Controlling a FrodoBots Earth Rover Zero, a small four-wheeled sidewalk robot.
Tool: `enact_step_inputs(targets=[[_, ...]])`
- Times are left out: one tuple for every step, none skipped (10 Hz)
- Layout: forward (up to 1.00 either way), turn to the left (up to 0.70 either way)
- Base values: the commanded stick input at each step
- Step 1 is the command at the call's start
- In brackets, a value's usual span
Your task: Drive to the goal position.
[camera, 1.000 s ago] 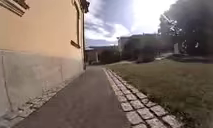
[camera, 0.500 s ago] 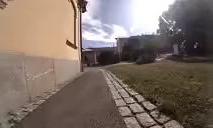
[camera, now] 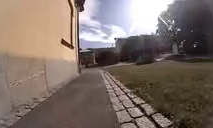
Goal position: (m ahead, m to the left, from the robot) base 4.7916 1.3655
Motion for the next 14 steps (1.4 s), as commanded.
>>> enact_step_inputs(targets=[[0.70, 0.00], [0.70, 0.00], [0.70, 0.00], [0.70, 0.00], [0.70, 0.00], [0.70, 0.00], [0.70, 0.00], [0.70, 0.00], [0.70, 0.00], [0.70, 0.00], [0.70, 0.00], [0.70, 0.00], [0.70, 0.00], [0.70, 0.00]])
